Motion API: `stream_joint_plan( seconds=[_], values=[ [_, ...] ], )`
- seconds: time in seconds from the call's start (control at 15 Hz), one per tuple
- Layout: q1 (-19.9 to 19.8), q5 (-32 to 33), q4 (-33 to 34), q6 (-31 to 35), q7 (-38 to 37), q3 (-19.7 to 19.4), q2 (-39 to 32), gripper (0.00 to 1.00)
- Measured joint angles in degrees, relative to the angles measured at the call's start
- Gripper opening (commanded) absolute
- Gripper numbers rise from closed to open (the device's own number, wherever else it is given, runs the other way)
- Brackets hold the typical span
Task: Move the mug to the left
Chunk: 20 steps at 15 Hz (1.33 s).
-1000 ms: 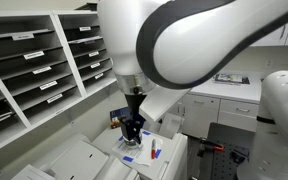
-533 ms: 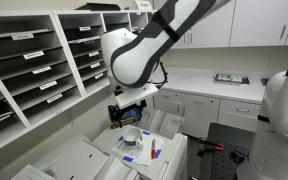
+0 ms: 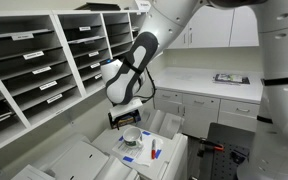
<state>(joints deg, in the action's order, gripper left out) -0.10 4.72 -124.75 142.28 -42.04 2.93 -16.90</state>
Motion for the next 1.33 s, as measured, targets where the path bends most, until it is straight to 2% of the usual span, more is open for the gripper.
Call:
stream_joint_plan(
  seconds=[0.27, 0.4, 0.93, 1.33],
  values=[
    [2.5, -0.1, 2.8, 0.2, -0.2, -6.0, -5.4, 1.0],
    [3.0, -0.2, 2.7, 0.2, 0.0, -7.7, -6.2, 1.0],
    [3.8, -0.8, 2.7, 0.2, 0.3, -8.2, -6.6, 1.0],
    [0.3, -9.9, 6.4, 0.7, 5.2, -9.0, -12.0, 1.0]
  ],
)
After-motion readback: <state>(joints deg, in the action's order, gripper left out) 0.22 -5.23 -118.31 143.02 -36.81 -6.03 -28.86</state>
